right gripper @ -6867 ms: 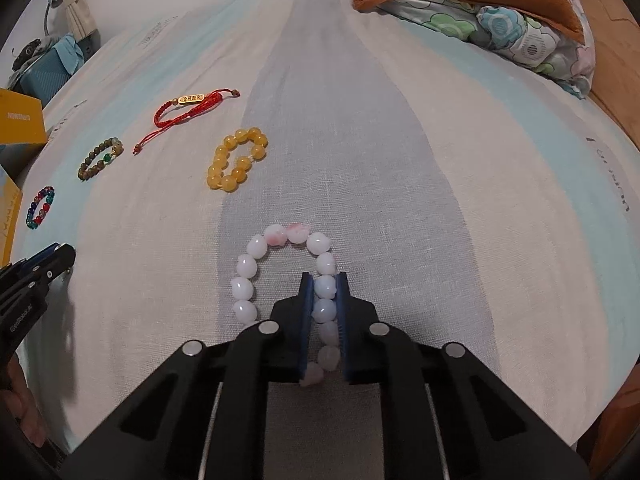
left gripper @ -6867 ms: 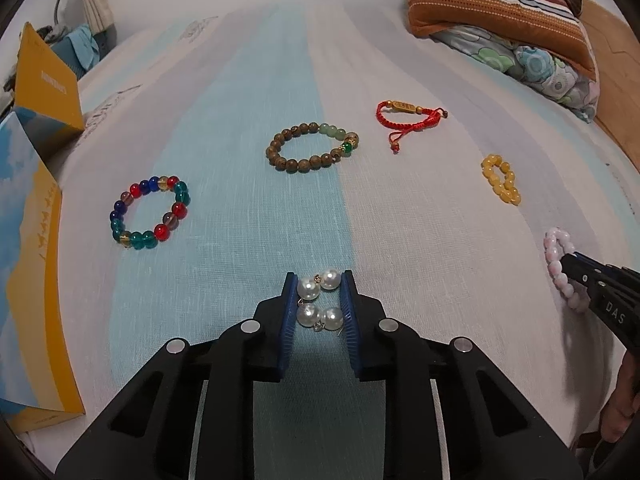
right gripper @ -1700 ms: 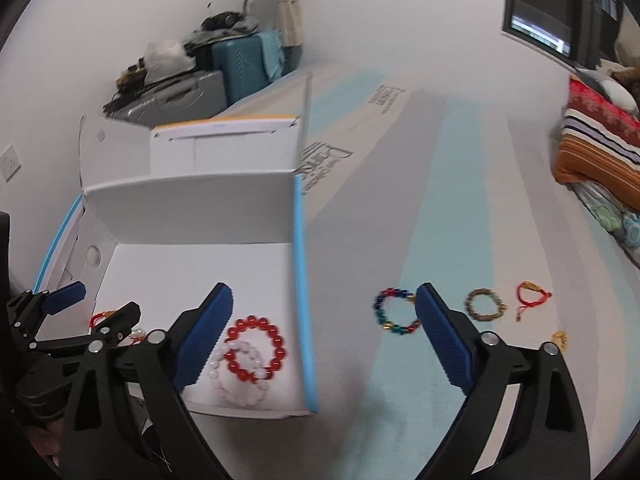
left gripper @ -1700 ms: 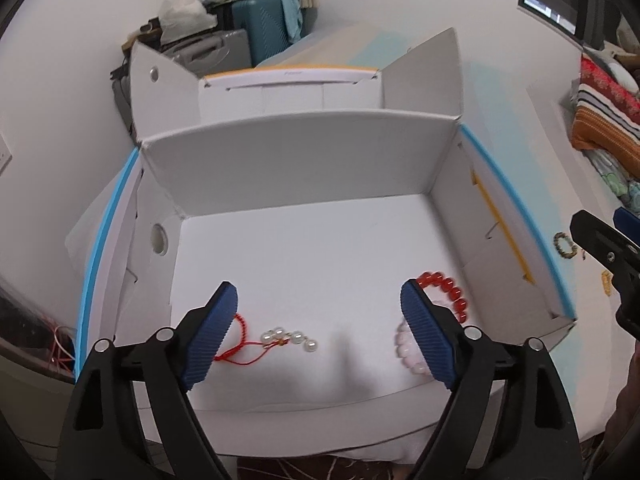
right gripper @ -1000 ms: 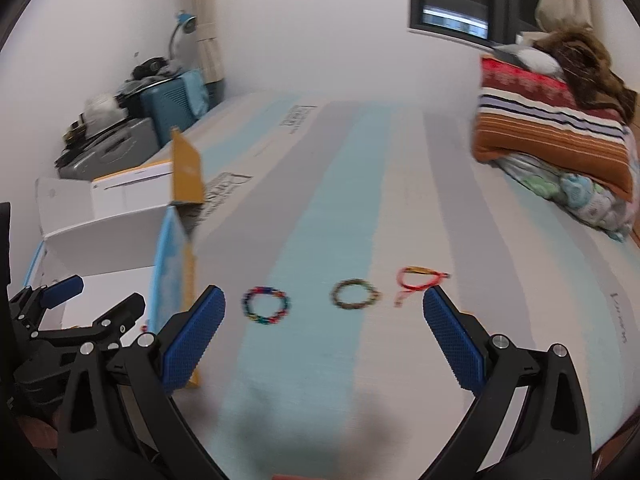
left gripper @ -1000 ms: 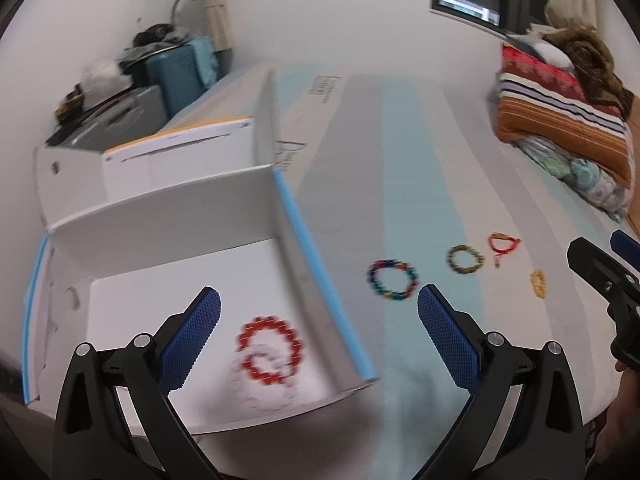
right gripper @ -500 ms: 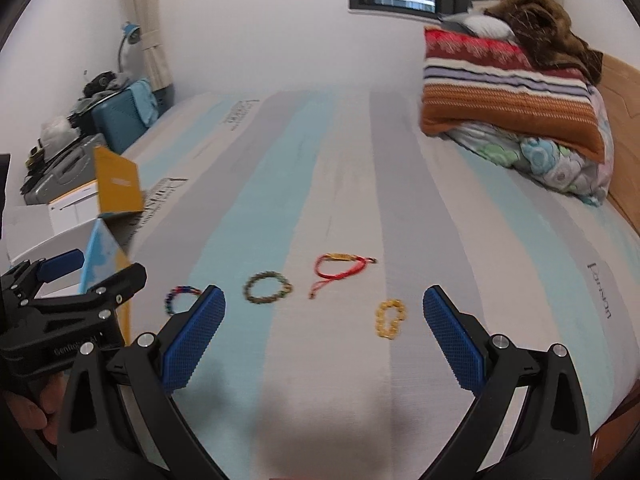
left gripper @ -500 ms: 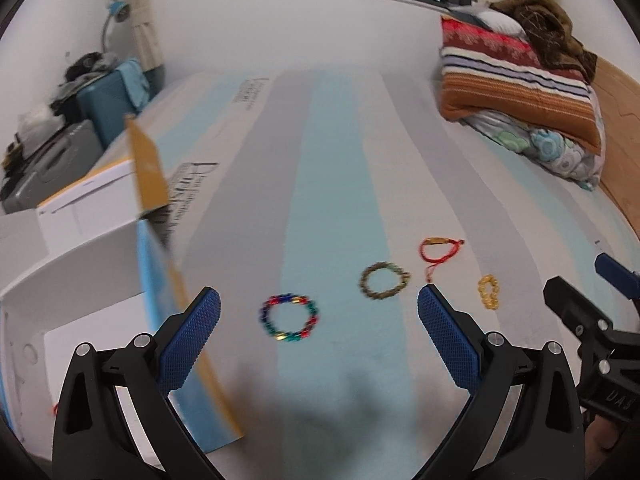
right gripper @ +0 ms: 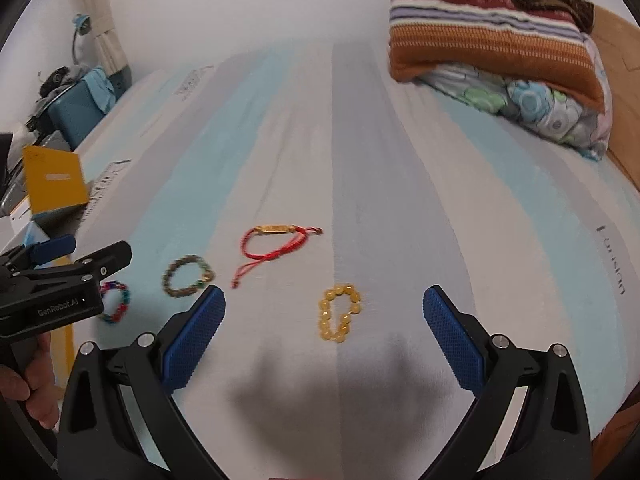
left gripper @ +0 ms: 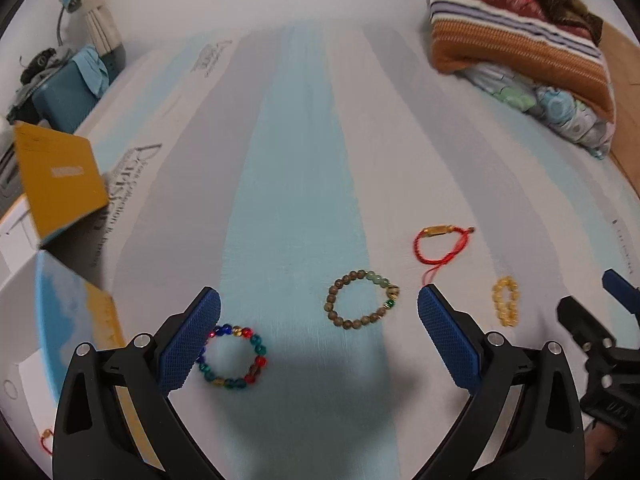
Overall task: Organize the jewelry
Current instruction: 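Move both tools back toward the remaining bracelets on the bed, then grasp the wooden-green bead bracelet with left tool while right tool grasps amber bracelet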
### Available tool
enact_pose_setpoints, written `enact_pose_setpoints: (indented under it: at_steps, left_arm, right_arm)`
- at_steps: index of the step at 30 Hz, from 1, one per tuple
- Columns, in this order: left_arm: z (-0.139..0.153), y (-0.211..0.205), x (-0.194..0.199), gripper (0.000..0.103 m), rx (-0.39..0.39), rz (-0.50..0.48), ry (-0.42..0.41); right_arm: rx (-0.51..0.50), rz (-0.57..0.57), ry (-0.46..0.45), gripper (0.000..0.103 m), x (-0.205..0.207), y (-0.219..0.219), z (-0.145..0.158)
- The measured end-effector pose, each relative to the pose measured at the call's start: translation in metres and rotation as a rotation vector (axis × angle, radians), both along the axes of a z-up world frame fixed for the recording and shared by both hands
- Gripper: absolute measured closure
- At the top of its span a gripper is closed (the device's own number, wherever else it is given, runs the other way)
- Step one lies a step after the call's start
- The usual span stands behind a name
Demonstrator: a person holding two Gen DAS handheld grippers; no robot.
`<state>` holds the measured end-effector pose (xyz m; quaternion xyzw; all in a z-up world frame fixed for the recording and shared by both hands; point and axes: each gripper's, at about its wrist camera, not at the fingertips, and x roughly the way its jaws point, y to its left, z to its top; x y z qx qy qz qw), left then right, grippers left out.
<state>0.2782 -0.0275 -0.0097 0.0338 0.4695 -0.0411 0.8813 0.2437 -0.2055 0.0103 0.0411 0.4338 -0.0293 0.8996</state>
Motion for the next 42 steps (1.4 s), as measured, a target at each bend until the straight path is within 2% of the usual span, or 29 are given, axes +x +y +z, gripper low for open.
enact_pose_setpoints:
  at_steps: [6, 10, 12, 19, 24, 34, 39, 41, 42]
  left_arm:
    - [-0.033, 0.006, 0.031, 0.007, 0.012, 0.005, 0.052]
    - [-0.055, 0.010, 0.046, 0.016, 0.004, 0.007, 0.106]
    - [-0.063, 0.011, 0.050, 0.016, -0.003, 0.002, 0.123]
    - [-0.084, 0.009, 0.059, 0.020, -0.011, -0.020, 0.183]
    - [-0.090, 0.009, 0.060, 0.023, -0.006, -0.016, 0.200]
    - [-0.091, 0.008, 0.057, 0.050, -0.004, -0.023, 0.198]
    - [-0.091, 0.007, 0.056, 0.066, -0.008, -0.013, 0.202]
    - [-0.090, 0.006, 0.057, 0.080, -0.013, -0.014, 0.205]
    - [-0.089, 0.006, 0.057, 0.084, -0.017, -0.018, 0.207]
  right_arm:
    - [-0.003, -0.019, 0.058, 0.008, 0.026, -0.015, -0.031]
    - [-0.002, -0.023, 0.094, 0.012, 0.039, -0.020, -0.052]
    - [0.001, -0.026, 0.109, 0.014, 0.041, -0.022, -0.060]
    - [0.025, -0.034, 0.172, 0.028, 0.051, -0.028, -0.080]
    - [0.056, -0.043, 0.222, 0.044, 0.058, -0.032, -0.089]
    - [0.108, -0.056, 0.256, 0.068, 0.060, -0.036, -0.094]
    - [0.118, -0.058, 0.265, 0.068, 0.060, -0.035, -0.093]
    - [0.126, -0.062, 0.269, 0.068, 0.060, -0.035, -0.093]
    - [0.130, -0.064, 0.270, 0.068, 0.060, -0.036, -0.094]
